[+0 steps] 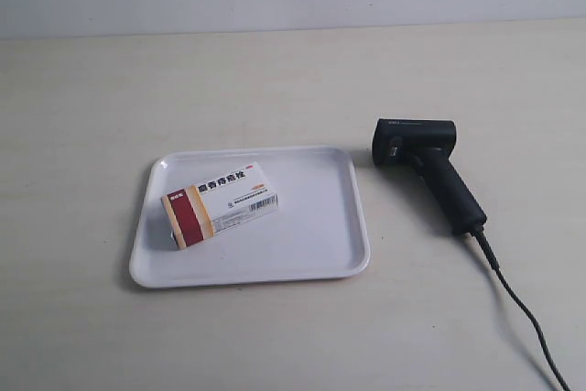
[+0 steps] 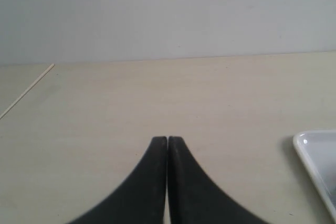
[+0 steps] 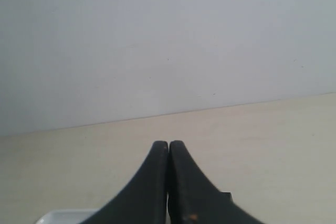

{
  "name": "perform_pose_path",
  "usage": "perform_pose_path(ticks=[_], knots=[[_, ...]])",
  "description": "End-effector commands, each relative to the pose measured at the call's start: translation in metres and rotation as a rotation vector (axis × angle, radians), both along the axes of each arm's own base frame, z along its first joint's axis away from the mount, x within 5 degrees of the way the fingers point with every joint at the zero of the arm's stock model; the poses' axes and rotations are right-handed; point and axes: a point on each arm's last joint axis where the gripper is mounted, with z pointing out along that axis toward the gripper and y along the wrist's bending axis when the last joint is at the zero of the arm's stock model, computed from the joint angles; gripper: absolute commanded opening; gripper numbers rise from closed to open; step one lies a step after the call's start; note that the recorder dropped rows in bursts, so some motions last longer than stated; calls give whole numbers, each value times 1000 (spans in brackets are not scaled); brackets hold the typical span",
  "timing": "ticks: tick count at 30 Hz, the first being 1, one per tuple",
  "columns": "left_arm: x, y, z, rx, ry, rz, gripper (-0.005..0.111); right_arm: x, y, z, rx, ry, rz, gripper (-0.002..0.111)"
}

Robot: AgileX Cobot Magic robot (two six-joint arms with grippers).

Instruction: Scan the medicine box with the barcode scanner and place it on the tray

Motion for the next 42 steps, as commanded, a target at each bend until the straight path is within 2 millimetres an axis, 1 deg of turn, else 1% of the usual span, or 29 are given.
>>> perform_pose_path(ticks=[1,17,31,33,35,39,42], knots=[[0,0,0,-5,-6,1,3,-1,0,0,2,-10,1,0],[0,0,0,-5,-6,1,3,-1,0,-1,1,-2,3,0],[0,0,0,-3,-6,1,3,-1,0,-3,-58,-8,15,0],[0,0,0,-3,-6,1,3,-2,0,-8,-91,0,21,0],[0,0,0,-1,-6,1,3,-3,-1,-22,-127,3,15,0],[0,0,0,-1,-6,1,3,-10,-4,-59,-73,31,8,0],[0,0,0,-1,-6,1,3,-15,-6,-79,-94,28,17,0]])
